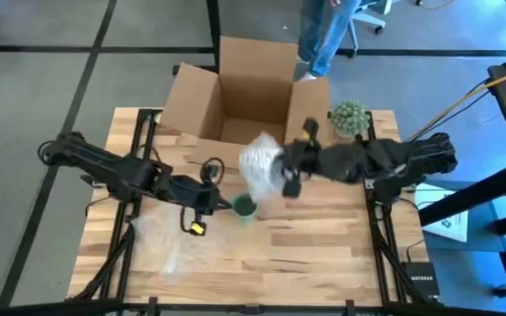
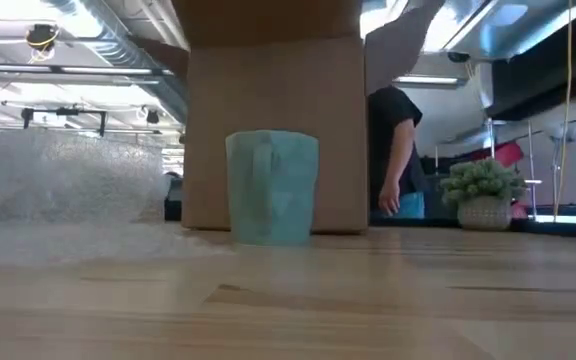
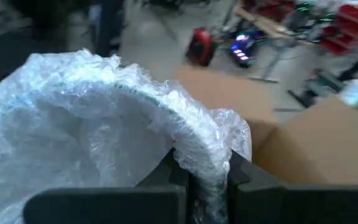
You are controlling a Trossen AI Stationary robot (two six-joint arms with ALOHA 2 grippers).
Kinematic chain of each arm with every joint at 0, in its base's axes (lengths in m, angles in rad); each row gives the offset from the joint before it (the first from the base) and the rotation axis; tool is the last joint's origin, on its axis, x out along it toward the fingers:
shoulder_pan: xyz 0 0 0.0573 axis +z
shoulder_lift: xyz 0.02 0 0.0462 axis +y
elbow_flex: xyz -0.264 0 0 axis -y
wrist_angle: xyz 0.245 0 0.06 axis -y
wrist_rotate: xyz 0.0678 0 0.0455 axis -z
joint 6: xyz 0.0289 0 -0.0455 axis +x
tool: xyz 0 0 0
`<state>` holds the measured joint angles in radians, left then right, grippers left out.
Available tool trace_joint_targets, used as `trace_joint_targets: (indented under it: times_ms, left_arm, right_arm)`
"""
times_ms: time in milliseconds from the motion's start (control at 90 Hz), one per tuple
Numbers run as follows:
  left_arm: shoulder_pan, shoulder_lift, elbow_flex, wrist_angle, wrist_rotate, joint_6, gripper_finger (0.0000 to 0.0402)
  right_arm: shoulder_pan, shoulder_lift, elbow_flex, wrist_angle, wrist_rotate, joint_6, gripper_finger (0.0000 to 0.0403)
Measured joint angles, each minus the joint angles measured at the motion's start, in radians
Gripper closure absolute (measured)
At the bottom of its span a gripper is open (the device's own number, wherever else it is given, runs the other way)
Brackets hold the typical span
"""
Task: Wrap mug
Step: Put the white mug into the brown box
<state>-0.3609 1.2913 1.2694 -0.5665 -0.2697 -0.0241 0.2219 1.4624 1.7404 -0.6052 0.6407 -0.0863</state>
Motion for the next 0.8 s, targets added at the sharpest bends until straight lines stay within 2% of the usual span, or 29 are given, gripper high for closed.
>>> trace_joint_targets:
  times_ms: [244, 467, 589, 800]
  left_arm:
    - [-0.014, -0.052, 0.000, -0.036, -0.004, -0.026, 0.0402]
    - [-0.012, -0.055, 0.000, -0.066, -0.006, -0.046, 0.0402]
    - [-0.012, -0.055, 0.000, -0.076, -0.008, -0.057, 0.0402]
    - [-0.012, -0.055, 0.000, -0.082, -0.008, -0.078, 0.0402]
  right_arm:
    - [-0.265, 0.017, 0.000, 0.071, -0.055, -0.012, 0.0394]
    - [-0.486, 0.144, -0.001, 0.011, -0.171, 0.058, 0.0394]
    - [-0.560, 0.243, -0.002, 0.003, -0.237, 0.101, 0.0394]
    - [-0.624, 0.382, -0.002, -0.012, -0.434, 0.186, 0.0394]
